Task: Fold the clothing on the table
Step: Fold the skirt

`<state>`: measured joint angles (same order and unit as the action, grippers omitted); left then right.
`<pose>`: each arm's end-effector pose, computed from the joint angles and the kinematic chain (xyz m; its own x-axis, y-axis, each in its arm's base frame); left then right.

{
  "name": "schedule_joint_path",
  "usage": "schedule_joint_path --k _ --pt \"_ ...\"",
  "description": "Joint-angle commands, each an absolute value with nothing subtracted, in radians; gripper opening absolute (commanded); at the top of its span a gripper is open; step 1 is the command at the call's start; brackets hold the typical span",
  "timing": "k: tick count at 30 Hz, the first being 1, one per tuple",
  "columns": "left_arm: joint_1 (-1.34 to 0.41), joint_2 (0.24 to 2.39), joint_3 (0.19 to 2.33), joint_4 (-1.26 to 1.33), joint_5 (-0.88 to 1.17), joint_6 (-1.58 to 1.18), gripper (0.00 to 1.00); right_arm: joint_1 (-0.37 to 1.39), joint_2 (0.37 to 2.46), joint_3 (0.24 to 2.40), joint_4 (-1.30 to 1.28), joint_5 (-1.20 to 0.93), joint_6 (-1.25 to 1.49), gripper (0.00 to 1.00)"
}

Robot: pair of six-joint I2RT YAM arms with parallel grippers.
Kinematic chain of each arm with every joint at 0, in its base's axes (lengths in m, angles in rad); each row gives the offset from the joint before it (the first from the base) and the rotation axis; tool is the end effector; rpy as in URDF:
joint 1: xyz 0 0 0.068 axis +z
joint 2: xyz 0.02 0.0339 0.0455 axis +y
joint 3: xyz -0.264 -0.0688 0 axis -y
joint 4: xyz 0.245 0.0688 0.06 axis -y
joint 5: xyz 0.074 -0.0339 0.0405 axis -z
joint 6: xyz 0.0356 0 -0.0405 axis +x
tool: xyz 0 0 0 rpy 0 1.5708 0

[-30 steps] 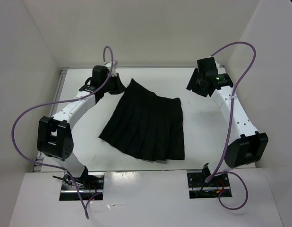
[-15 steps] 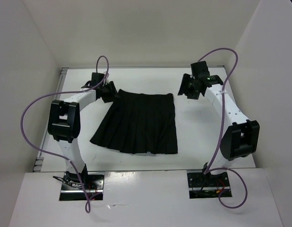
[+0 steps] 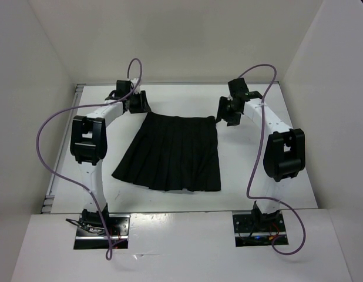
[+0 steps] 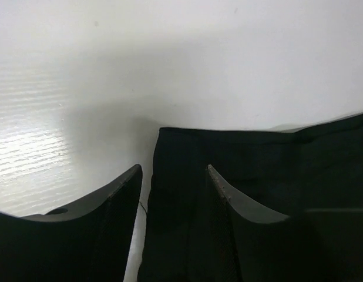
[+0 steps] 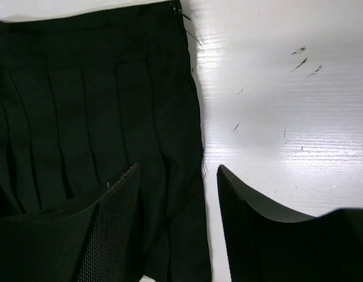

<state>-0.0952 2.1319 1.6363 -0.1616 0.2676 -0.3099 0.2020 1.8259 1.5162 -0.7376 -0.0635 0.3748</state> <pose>0.4872 -0.0560 0.2071 -0.6707 -0.2314 -0.7047 0.1003 0.9131 -0.3953 0.3846 0.0811 0.2566 -0.8742 0.1939 -0.4451 0.0954 0.9675 0.2342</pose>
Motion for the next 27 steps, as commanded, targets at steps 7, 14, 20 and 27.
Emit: schedule_joint_path --k 7,14,20,27 --pt "-0.049 2.255 1.704 -0.196 0.431 -0.247 0.53 0.187 1.761 1.578 -0.747 -0.026 0.348 0.61" --pt "-0.04 2.316 1.713 -0.196 0.595 -0.247 0.26 0.187 1.785 1.609 -0.756 -0.017 0.359 0.61" --pt "-0.04 2.355 1.726 -0.196 0.678 -0.247 0.08 0.178 1.864 1.638 -0.735 -0.044 0.359 0.61" --pt "-0.006 2.31 1.684 -0.166 0.696 -0.284 0.0 0.169 1.995 1.701 -0.715 -0.025 0.331 0.61"
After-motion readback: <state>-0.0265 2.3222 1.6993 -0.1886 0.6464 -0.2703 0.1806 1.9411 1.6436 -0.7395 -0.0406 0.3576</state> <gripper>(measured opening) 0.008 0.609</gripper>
